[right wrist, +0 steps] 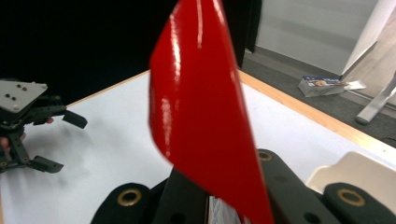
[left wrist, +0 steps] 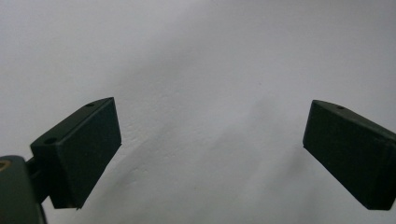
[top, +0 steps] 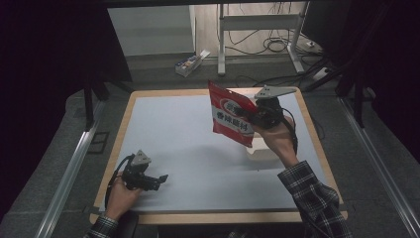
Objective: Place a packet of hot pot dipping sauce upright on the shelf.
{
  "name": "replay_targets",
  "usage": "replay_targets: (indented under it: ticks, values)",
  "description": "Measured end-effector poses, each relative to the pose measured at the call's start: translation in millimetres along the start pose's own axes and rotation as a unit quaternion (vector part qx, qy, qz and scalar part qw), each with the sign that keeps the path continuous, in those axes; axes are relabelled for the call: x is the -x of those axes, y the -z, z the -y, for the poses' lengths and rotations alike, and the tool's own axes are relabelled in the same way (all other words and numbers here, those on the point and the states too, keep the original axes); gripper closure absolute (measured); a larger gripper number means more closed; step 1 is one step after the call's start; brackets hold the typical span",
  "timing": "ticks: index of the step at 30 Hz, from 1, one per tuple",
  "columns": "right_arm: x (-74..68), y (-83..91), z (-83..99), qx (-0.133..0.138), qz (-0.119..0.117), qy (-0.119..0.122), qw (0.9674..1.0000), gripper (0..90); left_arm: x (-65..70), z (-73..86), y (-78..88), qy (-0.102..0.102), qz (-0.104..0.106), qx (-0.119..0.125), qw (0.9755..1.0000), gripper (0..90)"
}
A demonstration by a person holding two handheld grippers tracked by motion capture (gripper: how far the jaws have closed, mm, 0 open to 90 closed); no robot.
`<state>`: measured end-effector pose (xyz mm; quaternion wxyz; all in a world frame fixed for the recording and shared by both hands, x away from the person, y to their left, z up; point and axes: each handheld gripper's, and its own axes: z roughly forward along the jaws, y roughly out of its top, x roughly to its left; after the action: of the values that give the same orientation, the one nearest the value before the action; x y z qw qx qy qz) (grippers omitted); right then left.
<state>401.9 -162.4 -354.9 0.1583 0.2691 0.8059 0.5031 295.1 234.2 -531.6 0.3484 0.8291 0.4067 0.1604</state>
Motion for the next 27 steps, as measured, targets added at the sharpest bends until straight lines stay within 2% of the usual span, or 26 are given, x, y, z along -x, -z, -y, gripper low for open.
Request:
replay_targets:
  ticks: [20, 27]
  values:
    - [32.0, 26.0, 11.7, 0.004, 0.039, -0.023, 0.9990, 89.1, 0.7, 0.0, -1.8, -0.004, -0.002, -0.008, 1.0000, 4.5]
    - [39.7, 38.3, 17.8, 0.006, 0.050, -0.032, 0.9982, 89.1, 1.5, -0.7, -0.1, -0.007, 0.000, 0.002, 1.0000, 4.6]
